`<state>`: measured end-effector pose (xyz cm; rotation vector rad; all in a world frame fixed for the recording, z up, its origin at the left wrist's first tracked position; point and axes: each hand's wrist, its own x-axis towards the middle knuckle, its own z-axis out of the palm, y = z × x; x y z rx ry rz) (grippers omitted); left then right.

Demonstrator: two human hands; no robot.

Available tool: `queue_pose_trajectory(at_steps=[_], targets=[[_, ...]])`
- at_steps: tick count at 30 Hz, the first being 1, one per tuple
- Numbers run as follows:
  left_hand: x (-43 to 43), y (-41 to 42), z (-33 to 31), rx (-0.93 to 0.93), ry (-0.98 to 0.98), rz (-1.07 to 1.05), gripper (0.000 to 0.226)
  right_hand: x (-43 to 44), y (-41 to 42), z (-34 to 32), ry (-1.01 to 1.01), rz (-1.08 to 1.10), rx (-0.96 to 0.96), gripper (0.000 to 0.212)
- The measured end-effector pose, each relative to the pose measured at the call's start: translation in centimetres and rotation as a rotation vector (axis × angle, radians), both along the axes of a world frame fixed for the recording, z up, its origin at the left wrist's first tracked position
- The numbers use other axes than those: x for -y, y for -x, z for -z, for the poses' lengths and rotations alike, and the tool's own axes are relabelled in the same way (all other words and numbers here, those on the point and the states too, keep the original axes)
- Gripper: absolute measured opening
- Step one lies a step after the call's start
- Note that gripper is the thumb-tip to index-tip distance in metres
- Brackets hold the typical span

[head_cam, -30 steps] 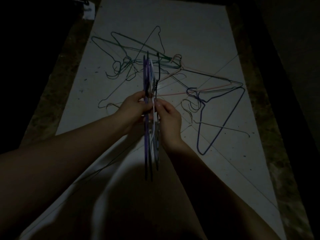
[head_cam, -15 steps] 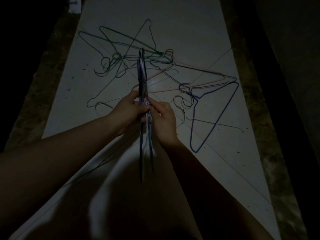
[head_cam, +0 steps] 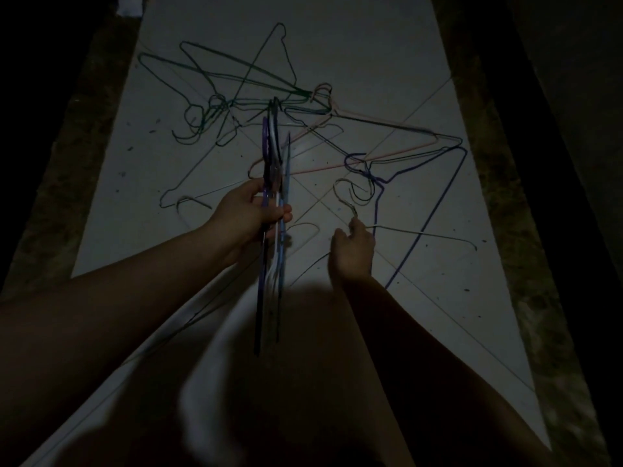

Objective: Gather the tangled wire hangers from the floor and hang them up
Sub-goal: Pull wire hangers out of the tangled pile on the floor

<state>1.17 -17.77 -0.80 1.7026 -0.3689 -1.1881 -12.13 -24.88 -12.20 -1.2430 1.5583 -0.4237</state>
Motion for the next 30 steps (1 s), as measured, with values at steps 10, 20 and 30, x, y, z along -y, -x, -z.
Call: queue_pose_trajectory(at_steps=[10,20,30], targets=[[-0.5,-1.9,0.1,0.021,-0.002,-0.053,0.031,-0.5,-1.8,-1.4,0.064,0.219,0.237,0.024],[-1.3,-3.5,-0.7,-0.001,-0.009,-0.05,0.029,-1.0,-4.2,-7.9,0.177,0.135,0.411,0.023],[-1.3,-3.2,-1.7,-0.013,0.054,0.005,0.03,-3.5,-7.0,-11.0,0.299,-0.093,0.461,0.026]])
